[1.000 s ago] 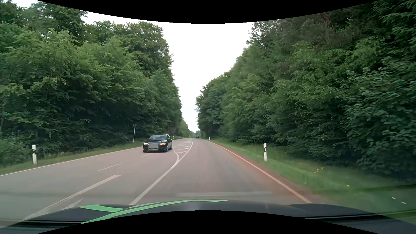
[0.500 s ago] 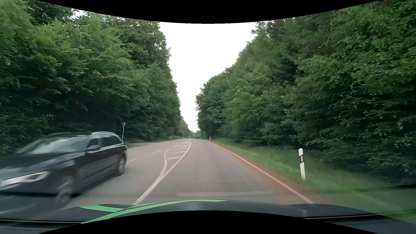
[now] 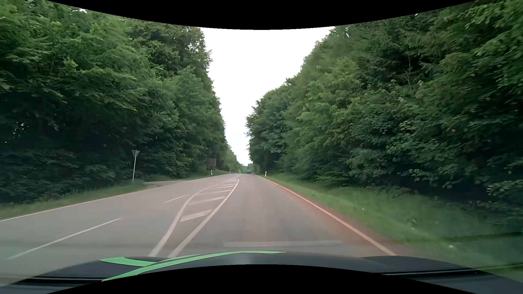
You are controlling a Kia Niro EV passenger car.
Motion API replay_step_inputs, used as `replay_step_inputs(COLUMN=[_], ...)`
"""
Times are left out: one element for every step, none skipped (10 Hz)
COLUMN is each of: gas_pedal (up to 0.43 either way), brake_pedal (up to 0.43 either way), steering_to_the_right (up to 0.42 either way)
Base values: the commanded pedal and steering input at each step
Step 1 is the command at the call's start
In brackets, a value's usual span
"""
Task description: Follow the waypoints while adhering to traffic rules and regulations
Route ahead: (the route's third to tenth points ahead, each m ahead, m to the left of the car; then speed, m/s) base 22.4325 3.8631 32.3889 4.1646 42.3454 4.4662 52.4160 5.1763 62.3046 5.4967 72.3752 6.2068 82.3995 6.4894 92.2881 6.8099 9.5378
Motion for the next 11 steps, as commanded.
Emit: replay_step_inputs(gas_pedal=[0.28,0.28,0.28,0.287,0.287,0.299,0.299,0.299,0.299,0.299,0.299], brake_pedal=[0.0,0.0,0.0,0.0,0.0,0.0,0.0,0.0,0.0,0.0,0.0], steering_to_the_right=[-0.008,-0.008,-0.009,-0.01,-0.01,-0.011,-0.011,-0.011,-0.011,-0.011,-0.011])
